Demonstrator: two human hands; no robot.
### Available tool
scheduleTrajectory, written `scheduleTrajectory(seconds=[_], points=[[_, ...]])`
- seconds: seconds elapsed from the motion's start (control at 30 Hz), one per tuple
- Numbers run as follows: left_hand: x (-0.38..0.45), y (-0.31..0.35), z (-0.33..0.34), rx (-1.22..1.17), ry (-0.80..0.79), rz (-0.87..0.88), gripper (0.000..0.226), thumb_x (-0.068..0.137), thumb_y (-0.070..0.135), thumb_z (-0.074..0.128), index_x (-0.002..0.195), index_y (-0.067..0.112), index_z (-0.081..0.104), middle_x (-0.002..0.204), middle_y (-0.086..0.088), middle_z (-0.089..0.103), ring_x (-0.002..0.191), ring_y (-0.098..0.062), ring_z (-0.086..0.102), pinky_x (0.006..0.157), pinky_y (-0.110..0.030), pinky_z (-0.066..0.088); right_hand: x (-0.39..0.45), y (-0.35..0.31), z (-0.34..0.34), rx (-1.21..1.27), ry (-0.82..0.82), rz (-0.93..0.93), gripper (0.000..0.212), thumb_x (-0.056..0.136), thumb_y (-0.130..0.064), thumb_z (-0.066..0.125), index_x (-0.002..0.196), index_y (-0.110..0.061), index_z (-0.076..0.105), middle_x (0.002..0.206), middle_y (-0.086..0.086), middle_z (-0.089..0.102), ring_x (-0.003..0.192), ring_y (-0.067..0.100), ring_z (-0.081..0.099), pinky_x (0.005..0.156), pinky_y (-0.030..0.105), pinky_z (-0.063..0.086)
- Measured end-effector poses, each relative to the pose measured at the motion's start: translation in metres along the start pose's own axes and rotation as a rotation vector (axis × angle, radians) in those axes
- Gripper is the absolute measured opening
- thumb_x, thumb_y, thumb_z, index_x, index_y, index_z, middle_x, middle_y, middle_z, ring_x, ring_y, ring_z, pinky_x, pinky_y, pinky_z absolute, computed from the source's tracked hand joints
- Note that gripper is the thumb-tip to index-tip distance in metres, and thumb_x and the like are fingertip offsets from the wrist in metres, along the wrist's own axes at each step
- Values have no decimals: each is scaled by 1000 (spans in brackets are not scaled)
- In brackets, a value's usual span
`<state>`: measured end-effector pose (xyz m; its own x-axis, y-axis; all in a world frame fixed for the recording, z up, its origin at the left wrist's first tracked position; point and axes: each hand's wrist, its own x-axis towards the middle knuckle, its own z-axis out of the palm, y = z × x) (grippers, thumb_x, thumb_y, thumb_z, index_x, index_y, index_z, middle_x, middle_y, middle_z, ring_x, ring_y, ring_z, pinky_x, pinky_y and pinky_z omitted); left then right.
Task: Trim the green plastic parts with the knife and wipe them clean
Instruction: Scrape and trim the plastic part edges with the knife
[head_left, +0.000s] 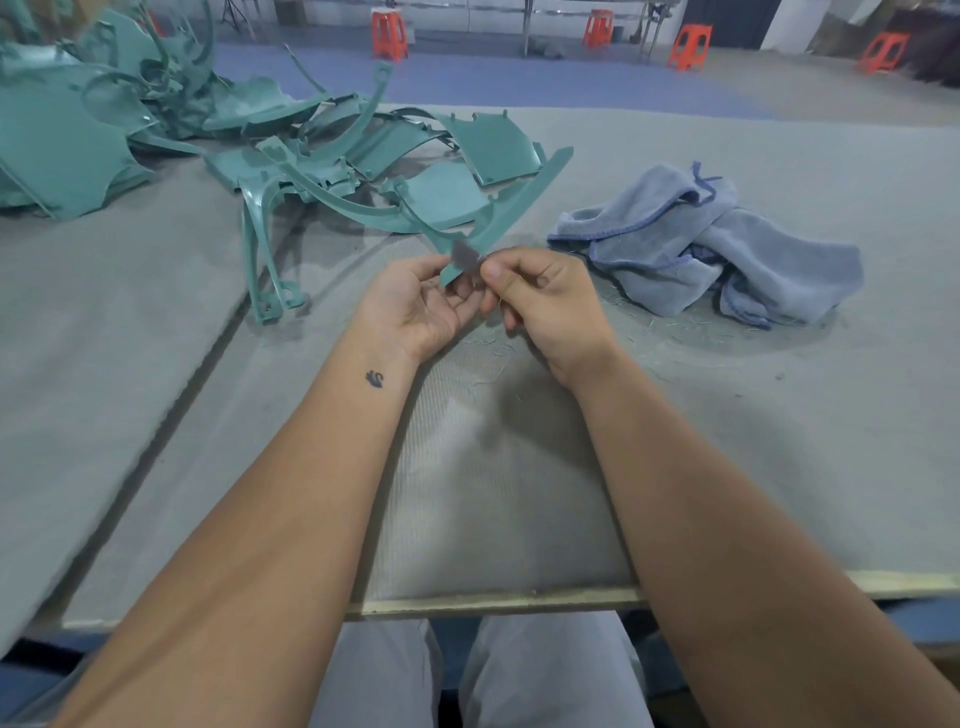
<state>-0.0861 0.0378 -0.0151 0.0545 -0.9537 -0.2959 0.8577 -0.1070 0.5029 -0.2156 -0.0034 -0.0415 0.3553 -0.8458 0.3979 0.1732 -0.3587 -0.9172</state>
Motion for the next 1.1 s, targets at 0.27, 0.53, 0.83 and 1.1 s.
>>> scheduleTrajectory(seconds=[0.27, 0.53, 0.83, 1.1], points=[[-2, 4, -11, 10, -6, 16, 17, 97, 0, 38, 101, -8, 53, 69, -13, 57, 49, -12, 54, 62, -38, 60, 10, -1, -12, 130, 178, 59, 14, 95, -25, 56, 85, -17, 61, 68, 1, 66, 48, 12, 46, 51, 22, 39], [2, 2, -5, 442, 93, 225, 23, 99, 0, 40, 97, 11, 60, 74, -1, 68, 64, -10, 57, 57, -24, 54, 14, -14, -20, 570, 240, 321, 47, 97, -56, 38, 68, -24, 58, 62, 2, 57, 46, 14, 35, 46, 21, 25], [7, 6, -6, 569, 193, 450, 58, 98, -1, 44, 151, 20, 32, 118, 0, 64, 95, -13, 67, 84, -32, 56, 14, -13, -19, 466, 324, 263, 19, 89, -9, 63, 73, -19, 61, 70, -5, 60, 50, 5, 42, 40, 15, 32], [2, 7, -8, 427, 145, 449, 48, 97, 11, 57, 141, 21, 38, 122, -6, 56, 116, -22, 56, 104, -36, 46, 12, -19, -15, -74, 574, -116, 19, 84, -14, 67, 76, -28, 57, 62, -10, 47, 56, 12, 40, 54, 30, 38]])
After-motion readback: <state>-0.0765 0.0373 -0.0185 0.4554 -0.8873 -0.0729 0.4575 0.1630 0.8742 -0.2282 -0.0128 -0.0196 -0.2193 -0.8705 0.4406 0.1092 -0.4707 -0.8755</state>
